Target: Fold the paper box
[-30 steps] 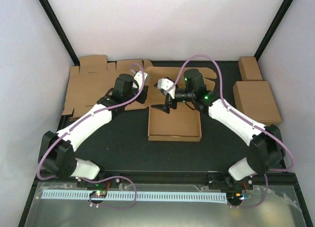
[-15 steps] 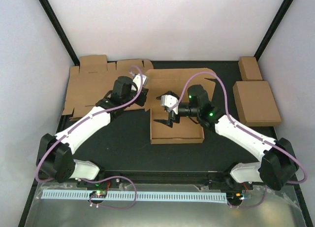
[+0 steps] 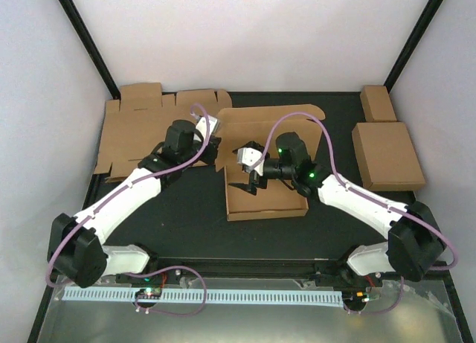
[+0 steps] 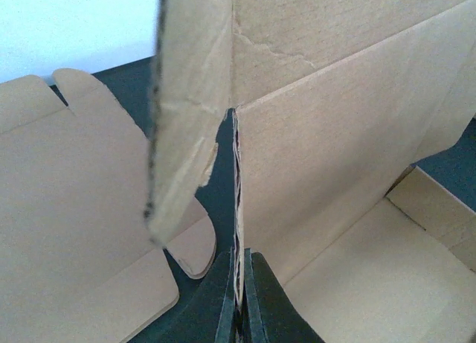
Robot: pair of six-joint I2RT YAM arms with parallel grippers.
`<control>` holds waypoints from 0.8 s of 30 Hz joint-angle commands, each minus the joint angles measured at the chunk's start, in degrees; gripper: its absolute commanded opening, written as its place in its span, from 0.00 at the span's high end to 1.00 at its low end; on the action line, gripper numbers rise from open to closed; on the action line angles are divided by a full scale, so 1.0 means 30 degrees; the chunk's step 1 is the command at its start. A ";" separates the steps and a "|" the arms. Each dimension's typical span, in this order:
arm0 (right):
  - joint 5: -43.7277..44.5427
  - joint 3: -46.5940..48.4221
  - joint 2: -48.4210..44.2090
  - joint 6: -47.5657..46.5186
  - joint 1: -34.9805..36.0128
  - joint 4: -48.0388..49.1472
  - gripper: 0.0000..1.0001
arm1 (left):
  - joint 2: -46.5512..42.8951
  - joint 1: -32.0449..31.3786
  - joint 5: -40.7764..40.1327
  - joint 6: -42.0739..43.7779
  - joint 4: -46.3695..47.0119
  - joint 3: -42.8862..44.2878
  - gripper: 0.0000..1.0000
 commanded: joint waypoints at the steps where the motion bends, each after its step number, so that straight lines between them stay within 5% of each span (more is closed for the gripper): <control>1: 0.0296 -0.0698 -0.1003 -0.0567 0.0213 0.1888 0.00 | -0.0820 0.0088 0.0092 -0.0098 -0.0181 -0.0029 0.98; 14: 0.4158 -0.3597 -0.4315 0.2134 0.0112 0.3697 0.00 | -0.2904 0.0136 -0.1512 -0.0159 -0.1509 -0.1258 0.98; 24: 0.2342 -0.2063 -0.2296 0.1257 0.0141 0.2565 0.00 | -0.4873 0.0260 -0.1339 -0.0537 -0.2088 -0.2497 0.98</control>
